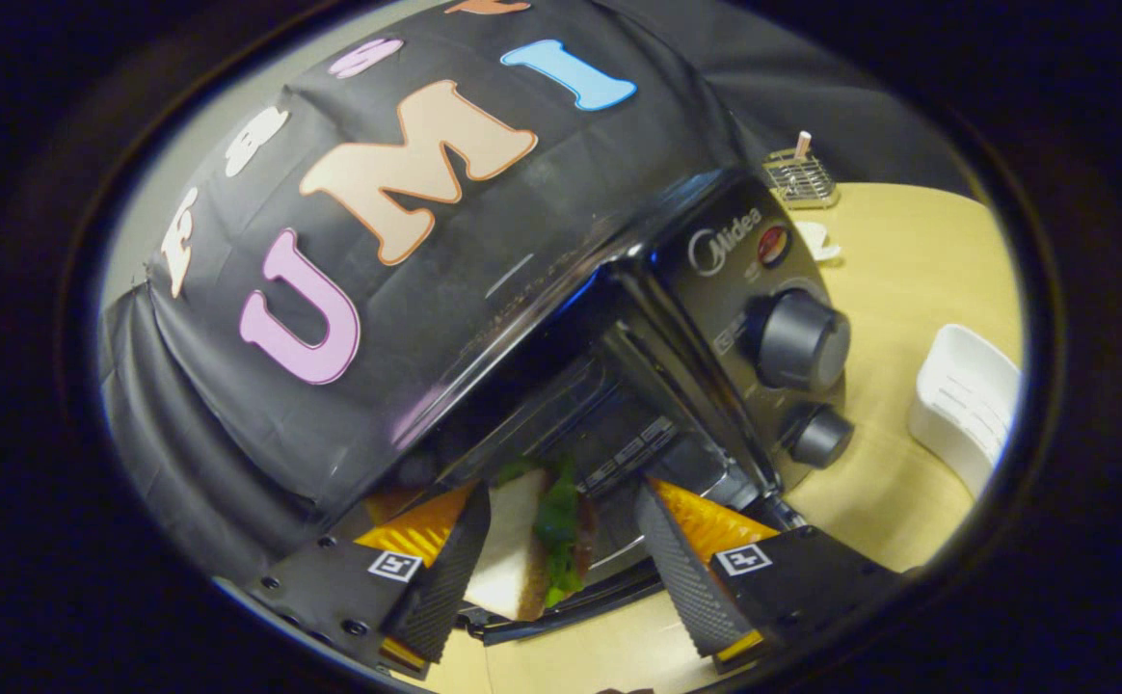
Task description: Open the toaster oven, put the food inside, and close the toaster oven door.
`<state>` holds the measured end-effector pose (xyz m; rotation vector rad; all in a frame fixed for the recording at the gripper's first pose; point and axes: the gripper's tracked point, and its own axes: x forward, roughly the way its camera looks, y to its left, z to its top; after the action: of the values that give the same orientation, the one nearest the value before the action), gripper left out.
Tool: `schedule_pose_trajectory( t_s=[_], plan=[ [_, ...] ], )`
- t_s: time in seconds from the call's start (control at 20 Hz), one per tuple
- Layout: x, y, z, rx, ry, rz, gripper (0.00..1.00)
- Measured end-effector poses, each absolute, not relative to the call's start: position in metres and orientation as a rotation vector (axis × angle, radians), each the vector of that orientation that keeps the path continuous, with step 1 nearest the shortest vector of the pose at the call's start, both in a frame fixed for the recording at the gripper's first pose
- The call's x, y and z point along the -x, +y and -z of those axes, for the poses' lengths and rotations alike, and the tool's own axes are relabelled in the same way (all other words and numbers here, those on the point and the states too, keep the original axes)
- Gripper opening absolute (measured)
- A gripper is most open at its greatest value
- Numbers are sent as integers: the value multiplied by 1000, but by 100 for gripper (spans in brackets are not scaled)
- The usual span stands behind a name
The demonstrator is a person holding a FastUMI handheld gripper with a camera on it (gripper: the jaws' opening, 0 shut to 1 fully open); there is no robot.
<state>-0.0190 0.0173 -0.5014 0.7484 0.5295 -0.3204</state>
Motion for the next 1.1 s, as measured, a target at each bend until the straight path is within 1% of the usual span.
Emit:
schedule_pose_trajectory(
  t_s=[0.2, 0.7, 0.9, 1.1],
  plan=[
    [27, 7, 489, -723, 520, 320, 96],
    [59, 13, 467, -689, 548, 248, 99],
    [83, 35, 465, -666, 603, 183, 99],
    [113, 58, 475, -635, 712, 126, 99]
  ],
)
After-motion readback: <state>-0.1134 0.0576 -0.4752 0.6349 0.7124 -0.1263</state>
